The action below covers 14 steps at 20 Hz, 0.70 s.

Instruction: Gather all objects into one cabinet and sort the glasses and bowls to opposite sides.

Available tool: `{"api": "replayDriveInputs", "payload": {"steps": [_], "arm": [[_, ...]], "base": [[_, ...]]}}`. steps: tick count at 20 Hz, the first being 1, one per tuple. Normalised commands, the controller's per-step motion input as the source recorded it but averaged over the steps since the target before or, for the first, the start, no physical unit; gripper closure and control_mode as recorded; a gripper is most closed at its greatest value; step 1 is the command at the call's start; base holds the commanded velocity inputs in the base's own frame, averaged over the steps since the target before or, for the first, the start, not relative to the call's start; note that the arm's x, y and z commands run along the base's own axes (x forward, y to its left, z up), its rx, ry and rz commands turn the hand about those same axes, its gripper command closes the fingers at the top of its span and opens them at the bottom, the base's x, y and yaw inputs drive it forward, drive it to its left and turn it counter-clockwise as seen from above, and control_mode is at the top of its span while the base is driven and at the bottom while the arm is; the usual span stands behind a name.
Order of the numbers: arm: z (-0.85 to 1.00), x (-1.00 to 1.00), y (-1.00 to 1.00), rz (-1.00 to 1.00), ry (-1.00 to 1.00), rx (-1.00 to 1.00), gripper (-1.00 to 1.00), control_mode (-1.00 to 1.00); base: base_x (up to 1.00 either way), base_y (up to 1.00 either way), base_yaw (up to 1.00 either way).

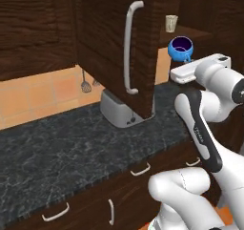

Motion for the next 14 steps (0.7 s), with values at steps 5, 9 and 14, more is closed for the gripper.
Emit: {"api": "replayDriveInputs", "payload": {"steps": [5,9,14], "arm": [[0.0,0.09,-0.01,-0.03,0.08,0.0,1.0,-1.0],[-0.02,0.18,0.0,-0.03,0.21,0.0,1.0,-1.0],[0.17,0.13,-0.05,-0.17,0.04,0.02,1.0,-1.0]], "base": [[0.62,-0.05,-0.14],[0.0,0.0,0.0],[0.0,0.0,0.0]]}}
